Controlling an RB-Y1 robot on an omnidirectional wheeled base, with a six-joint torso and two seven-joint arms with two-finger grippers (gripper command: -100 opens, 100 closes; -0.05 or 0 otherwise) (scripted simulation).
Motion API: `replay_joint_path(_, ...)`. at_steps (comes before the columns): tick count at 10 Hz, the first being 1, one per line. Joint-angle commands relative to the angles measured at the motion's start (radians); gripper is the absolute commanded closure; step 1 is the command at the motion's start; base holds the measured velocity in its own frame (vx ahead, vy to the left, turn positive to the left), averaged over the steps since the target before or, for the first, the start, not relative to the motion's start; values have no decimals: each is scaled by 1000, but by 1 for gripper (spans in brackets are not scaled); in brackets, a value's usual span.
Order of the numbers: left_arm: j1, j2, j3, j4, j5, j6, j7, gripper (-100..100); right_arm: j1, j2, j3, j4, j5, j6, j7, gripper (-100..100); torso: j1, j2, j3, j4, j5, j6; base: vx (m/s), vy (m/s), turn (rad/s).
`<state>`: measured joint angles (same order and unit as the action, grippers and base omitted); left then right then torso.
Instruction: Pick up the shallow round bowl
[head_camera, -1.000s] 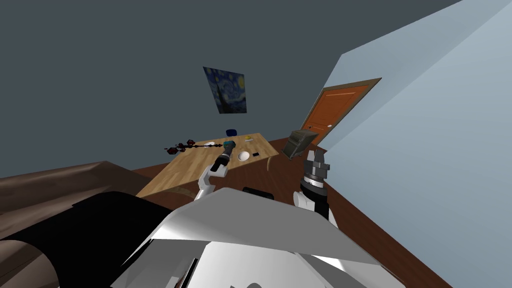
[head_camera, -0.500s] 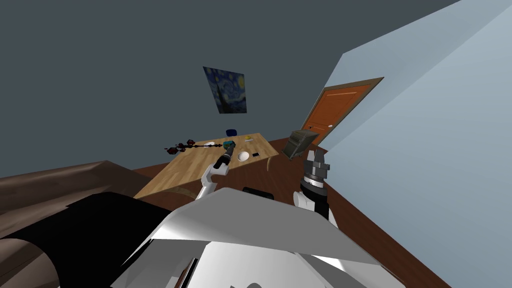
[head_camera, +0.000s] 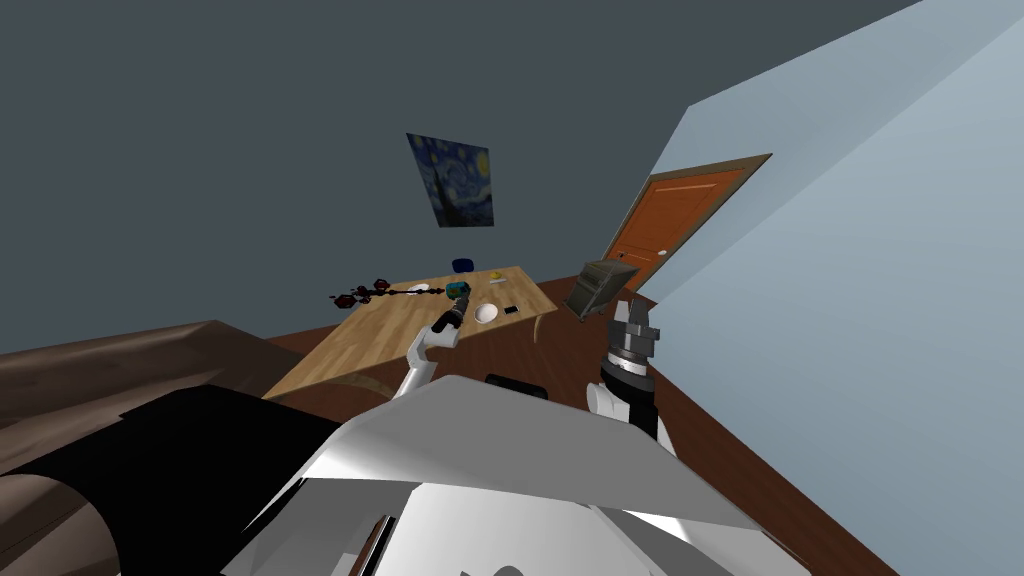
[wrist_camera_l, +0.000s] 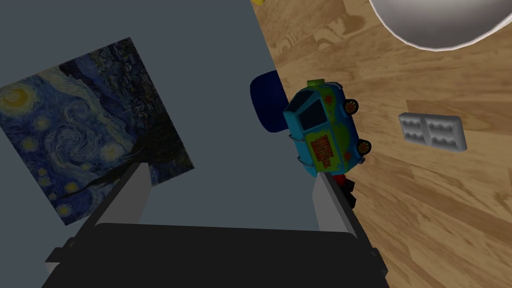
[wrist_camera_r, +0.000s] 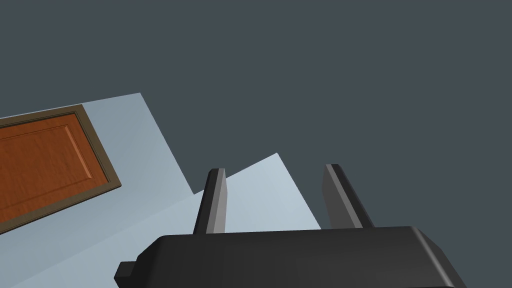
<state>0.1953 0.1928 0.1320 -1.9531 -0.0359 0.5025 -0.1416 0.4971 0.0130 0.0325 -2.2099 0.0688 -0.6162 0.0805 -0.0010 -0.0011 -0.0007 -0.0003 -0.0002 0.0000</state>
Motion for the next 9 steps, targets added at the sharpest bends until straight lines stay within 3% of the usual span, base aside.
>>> replay_joint_path(1, -3, 8, 3, 5, 7, 30, 1, -100, 0, 0, 0, 0, 0, 0, 0, 0, 0, 0, 0, 0, 0, 0, 6, -6, -1)
replay_joint_path(9, -77, 5, 8, 114, 27, 265, -18, -100, 0, 0, 0, 0, 0, 0, 0, 0, 0, 0, 0, 0, 0, 0, 16, -12, 13)
